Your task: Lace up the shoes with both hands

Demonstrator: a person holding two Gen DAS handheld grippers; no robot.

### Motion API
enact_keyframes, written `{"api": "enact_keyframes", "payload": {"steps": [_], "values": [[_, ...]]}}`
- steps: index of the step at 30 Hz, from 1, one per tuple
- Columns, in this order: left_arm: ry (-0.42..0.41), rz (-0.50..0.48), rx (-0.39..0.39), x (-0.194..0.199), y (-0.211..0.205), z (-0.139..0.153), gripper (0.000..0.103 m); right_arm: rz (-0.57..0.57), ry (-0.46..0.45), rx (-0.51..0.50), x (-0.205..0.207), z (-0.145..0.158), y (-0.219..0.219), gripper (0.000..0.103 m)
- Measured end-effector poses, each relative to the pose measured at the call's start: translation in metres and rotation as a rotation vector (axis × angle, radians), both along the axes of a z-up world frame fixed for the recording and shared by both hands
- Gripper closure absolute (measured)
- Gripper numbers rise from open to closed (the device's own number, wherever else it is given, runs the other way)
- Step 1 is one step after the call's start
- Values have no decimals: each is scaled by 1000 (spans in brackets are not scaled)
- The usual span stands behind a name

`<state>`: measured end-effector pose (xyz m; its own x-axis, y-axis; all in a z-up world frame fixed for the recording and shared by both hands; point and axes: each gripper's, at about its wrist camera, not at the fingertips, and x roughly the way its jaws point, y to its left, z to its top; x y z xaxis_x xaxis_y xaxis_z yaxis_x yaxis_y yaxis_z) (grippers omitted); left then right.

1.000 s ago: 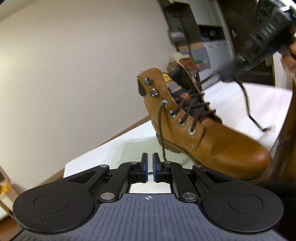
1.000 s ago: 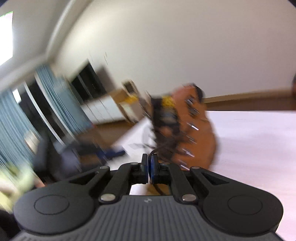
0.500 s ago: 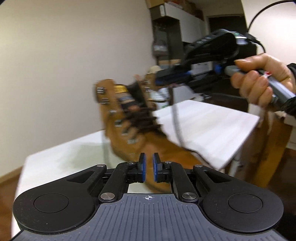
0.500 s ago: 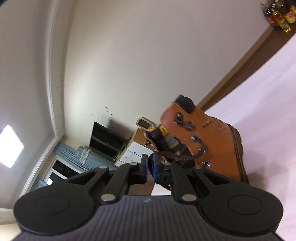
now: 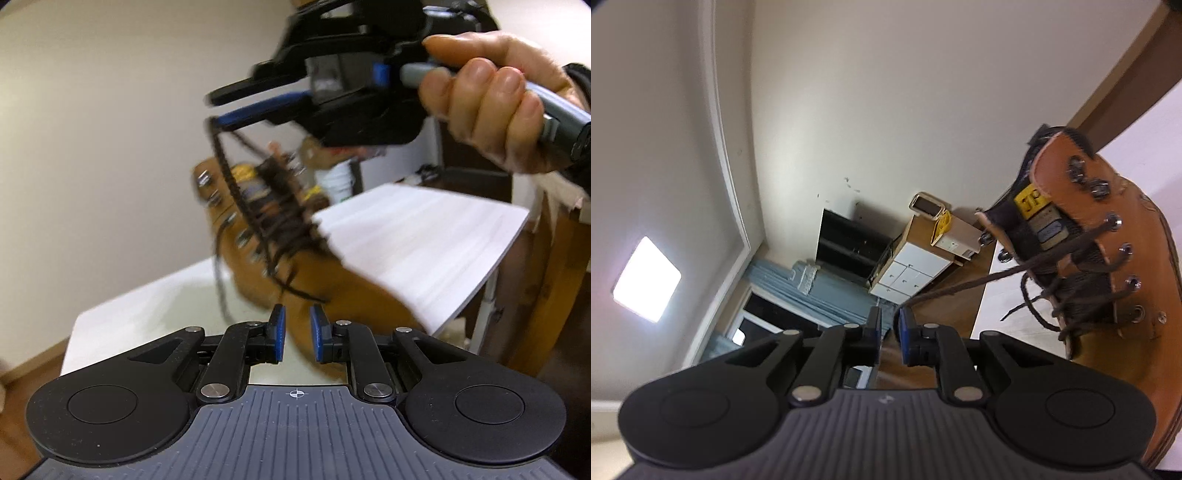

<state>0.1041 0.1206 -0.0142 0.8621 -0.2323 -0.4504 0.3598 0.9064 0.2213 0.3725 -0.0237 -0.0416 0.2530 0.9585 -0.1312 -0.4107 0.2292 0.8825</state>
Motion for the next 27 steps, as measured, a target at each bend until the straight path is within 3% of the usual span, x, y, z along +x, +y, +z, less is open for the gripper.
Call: {"api": "enact_keyframes", "payload": {"steps": [5, 10, 13, 15, 18, 22, 27], "values": [[18, 18, -12, 1, 15, -4, 87, -116, -70, -200, -14, -16, -27, 90], [46, -68, -22, 8, 6, -10, 87, -291, -99, -373, -25, -33, -76, 90], [62, -94, 7, 13, -7, -20, 87, -325, -83, -411, -28, -44, -93, 90], [68, -83, 28, 16, -9, -26, 84, -283, -97, -426, -35, -50, -93, 90], [46, 18, 102, 23, -3, -35, 84, -190, -173, -488, -49, -58, -76, 89], [74, 55, 34, 29, 20, -37, 84, -125, -229, -517, -54, -60, -51, 89], [132, 5, 57, 46, 25, -48, 84, -85, -249, -509, -55, -54, -42, 89]]}}
